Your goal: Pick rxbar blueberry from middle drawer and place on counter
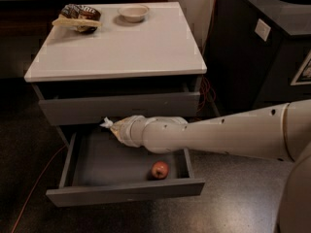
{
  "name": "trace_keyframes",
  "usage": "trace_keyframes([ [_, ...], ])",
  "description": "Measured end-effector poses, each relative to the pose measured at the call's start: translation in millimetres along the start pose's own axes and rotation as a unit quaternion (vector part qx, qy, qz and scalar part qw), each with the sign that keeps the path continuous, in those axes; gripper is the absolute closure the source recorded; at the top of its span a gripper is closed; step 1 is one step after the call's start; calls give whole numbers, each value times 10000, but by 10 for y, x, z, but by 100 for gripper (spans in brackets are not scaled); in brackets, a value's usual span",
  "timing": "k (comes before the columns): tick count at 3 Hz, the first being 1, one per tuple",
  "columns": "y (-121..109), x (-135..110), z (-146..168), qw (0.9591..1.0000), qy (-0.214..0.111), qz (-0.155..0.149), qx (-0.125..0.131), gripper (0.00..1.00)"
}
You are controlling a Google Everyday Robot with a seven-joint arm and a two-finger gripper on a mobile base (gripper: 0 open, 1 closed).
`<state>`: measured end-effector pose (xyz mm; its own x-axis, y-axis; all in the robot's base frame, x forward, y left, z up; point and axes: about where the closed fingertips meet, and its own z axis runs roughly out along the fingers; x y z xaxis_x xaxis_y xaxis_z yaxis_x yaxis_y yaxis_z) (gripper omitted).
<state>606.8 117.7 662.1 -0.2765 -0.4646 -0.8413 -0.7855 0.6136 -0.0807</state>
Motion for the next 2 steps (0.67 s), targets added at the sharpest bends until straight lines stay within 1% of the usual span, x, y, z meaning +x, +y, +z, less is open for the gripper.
trace_keyframes([
  [1,0,-279,-153,9996,6,-250,-86,100],
  [2,24,-364,-195,9986,-51,-471,-223,100],
])
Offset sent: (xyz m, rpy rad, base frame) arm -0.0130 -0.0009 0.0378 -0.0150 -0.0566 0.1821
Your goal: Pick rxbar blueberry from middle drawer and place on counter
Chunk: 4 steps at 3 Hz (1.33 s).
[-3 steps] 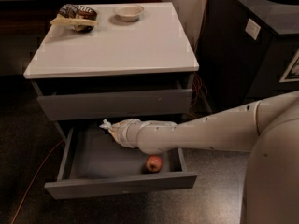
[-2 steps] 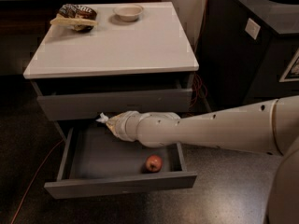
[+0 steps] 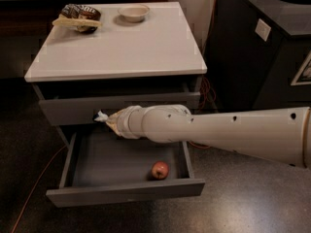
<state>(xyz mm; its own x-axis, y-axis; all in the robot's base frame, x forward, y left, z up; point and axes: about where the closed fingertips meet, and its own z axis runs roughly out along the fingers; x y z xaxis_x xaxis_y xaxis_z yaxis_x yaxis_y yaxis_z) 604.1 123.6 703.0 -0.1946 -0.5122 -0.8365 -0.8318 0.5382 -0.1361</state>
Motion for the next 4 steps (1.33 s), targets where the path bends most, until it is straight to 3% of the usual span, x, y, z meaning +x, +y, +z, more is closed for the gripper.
trace_keyframes([
  [1,62,-44,-17,10000,-60,-9,-54,100],
  [3,13,-651,-486,9981,-297,-523,144,100],
  [4,-21,-1090,-817,9945,-375,-957,217,100],
])
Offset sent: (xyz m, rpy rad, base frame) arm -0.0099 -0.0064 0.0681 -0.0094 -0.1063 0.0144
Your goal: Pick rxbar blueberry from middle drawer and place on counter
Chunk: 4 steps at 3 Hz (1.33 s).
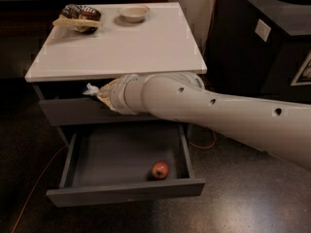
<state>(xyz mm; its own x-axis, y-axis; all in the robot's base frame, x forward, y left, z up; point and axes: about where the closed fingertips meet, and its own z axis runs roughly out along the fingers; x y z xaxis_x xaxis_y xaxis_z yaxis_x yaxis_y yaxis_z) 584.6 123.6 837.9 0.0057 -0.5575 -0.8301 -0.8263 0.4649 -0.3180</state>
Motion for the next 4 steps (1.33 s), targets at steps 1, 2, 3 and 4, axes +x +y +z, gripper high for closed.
trace_keyframes([
  [1,-220,-268,-168,9998,-38,-175,25,100],
  [2,-605,-389,-125,9998,31,-172,-39,100],
  [3,-1095,-453,50,9998,164,-115,-50,100],
  [4,-1628,-464,209,9993,348,-52,102,100],
])
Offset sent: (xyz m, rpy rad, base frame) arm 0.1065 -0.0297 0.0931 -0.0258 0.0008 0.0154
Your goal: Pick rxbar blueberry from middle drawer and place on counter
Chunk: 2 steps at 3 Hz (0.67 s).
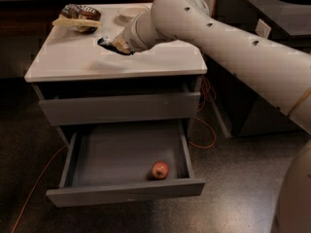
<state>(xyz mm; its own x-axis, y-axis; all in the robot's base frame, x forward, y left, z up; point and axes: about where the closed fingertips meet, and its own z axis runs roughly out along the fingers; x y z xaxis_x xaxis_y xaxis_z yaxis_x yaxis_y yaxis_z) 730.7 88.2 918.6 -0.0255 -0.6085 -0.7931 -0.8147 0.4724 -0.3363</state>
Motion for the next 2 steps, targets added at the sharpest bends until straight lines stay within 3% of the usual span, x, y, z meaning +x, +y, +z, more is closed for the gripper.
trace_keyframes([
  [1,-354,120,151,9997,140,156,130,88],
  [2,-560,349,399,9988,273,398,90,57],
])
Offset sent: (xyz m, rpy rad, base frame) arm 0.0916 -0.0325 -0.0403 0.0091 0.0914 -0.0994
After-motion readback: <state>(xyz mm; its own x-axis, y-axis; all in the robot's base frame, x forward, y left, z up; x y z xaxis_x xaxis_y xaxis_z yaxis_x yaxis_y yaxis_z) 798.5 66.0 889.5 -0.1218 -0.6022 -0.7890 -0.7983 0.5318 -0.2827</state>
